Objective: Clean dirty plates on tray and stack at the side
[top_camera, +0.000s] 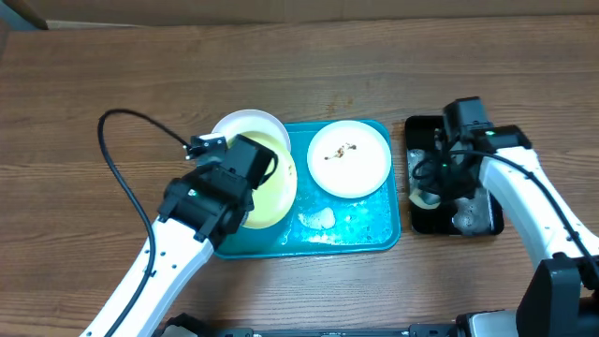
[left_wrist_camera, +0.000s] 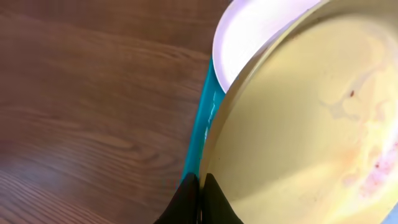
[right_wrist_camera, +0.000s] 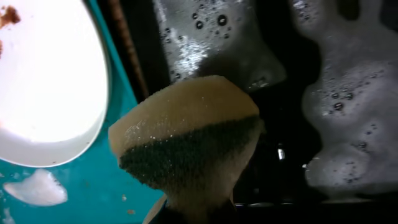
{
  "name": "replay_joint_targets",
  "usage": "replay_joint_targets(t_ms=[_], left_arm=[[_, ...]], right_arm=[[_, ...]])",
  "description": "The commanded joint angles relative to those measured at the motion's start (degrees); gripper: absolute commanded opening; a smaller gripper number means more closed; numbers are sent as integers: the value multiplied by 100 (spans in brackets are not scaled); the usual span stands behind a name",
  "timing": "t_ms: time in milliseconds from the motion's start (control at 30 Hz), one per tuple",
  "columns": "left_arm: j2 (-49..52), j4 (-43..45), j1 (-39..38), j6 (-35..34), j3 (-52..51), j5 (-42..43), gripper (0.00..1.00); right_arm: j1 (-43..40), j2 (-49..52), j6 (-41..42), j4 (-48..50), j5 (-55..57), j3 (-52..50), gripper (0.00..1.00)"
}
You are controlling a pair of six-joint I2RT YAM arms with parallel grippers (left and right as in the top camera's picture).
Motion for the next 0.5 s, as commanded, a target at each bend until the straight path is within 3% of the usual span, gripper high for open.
replay_joint_targets(t_ms=[0,233,467], left_arm=[[-55,28,-348,302,131,-1169,4],[136,94,-1244,446,129,-2437,4],[815,564,-1958,1386,129,-3038,4]], right_arm=[[-203,-122,-396,7,-90,101,4],[-280,-122,-393,11,-94,92,4],[-280,-122,-393,9,-94,90,4]])
